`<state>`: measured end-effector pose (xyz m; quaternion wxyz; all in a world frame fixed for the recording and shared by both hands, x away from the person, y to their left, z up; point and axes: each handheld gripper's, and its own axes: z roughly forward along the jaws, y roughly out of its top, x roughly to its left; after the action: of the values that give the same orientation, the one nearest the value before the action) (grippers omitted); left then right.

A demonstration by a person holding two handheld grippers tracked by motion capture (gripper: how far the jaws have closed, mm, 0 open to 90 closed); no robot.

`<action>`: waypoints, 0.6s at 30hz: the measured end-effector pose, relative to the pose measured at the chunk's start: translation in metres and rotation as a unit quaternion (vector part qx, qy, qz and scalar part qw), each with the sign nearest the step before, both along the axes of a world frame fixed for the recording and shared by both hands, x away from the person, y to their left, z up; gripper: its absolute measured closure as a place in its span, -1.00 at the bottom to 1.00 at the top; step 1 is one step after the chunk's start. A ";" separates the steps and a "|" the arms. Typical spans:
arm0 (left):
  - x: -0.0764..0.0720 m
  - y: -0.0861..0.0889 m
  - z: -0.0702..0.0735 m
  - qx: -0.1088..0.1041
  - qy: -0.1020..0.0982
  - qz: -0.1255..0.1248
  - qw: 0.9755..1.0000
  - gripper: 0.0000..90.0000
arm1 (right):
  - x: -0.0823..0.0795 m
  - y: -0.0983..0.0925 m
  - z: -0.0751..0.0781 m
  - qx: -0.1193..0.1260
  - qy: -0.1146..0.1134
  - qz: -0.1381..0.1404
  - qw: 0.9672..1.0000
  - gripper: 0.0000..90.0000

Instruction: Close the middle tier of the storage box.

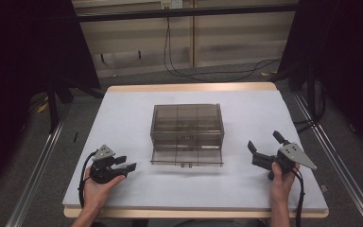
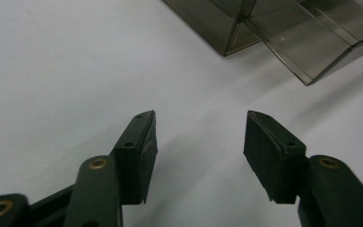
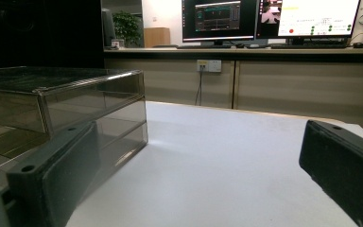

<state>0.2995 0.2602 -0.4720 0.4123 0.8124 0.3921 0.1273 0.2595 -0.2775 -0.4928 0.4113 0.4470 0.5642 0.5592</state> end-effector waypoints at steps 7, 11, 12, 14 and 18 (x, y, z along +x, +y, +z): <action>-0.008 -0.006 0.000 -0.002 0.009 -0.018 1.000 0.23 | 0.000 0.000 0.000 0.000 -0.001 -0.001 1.000 -1.00; -0.016 -0.014 0.006 -0.013 -0.009 -0.052 0.999 0.51 | 0.000 0.000 0.000 0.000 0.000 0.000 1.000 -1.00; -0.018 -0.017 0.006 -0.007 -0.011 -0.064 0.998 0.57 | 0.000 0.000 0.000 0.000 0.000 0.000 1.000 -1.00; -0.018 -0.018 0.006 -0.005 -0.012 -0.068 0.998 0.71 | 0.000 0.000 0.000 0.000 -0.001 0.000 1.000 -1.00; -0.021 -0.020 0.006 -0.002 -0.019 -0.086 0.996 0.95 | 0.000 0.000 0.000 0.000 0.000 0.000 1.000 -1.00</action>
<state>0.2788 0.2398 -0.4659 0.4308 0.8398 0.3130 0.1062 0.2594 -0.2773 -0.4928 0.4115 0.4468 0.5641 0.5593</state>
